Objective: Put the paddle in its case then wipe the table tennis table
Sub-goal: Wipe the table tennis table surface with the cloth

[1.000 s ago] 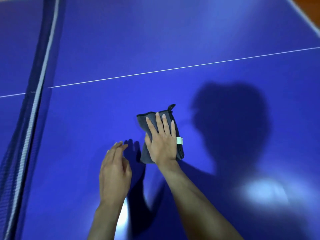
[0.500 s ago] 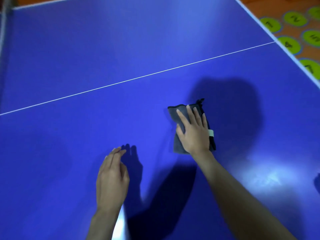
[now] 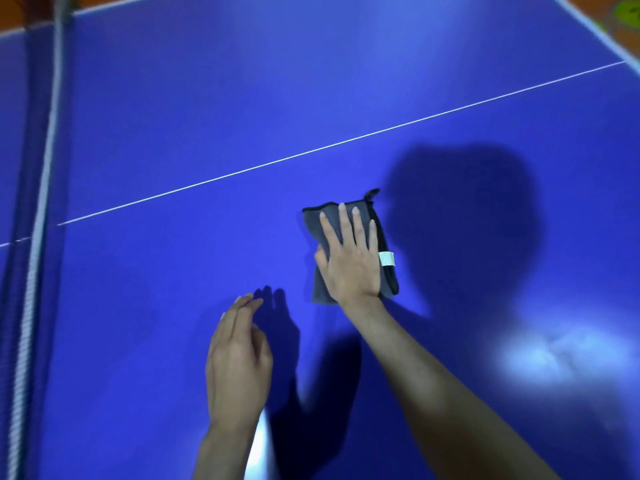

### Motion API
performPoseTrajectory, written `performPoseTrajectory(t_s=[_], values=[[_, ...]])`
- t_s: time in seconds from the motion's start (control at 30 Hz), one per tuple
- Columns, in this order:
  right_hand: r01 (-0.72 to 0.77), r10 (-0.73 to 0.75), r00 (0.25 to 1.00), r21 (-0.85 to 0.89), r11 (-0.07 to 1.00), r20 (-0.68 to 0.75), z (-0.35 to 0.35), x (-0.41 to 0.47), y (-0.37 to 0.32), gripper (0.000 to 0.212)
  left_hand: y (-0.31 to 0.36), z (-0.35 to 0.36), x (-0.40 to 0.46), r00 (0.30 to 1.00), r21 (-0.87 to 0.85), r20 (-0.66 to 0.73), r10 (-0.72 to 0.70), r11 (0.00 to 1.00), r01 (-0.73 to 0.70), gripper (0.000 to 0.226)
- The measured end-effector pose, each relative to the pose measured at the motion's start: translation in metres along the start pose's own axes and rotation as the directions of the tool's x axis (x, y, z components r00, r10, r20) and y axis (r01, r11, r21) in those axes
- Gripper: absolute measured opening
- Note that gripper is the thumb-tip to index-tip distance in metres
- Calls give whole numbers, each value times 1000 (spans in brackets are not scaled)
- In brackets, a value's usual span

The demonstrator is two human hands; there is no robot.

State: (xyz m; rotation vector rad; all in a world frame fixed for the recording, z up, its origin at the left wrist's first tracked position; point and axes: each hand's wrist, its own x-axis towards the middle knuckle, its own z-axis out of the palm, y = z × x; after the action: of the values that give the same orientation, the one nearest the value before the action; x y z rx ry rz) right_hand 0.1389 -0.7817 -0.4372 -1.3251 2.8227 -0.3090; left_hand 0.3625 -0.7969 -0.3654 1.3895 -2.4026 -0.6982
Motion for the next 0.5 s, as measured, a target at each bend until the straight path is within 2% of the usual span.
performPoseTrajectory(t_s=[0.17,0.5], values=[[60,-62,997,40,997,47,22,-6,-111,68,-67,-44,4,998,23,-42,-46,999,47,45],[199,-211,970,103,975,120,57,-36,-332,73,-209,-133,16,960,74,-239,-148,983,170,41]])
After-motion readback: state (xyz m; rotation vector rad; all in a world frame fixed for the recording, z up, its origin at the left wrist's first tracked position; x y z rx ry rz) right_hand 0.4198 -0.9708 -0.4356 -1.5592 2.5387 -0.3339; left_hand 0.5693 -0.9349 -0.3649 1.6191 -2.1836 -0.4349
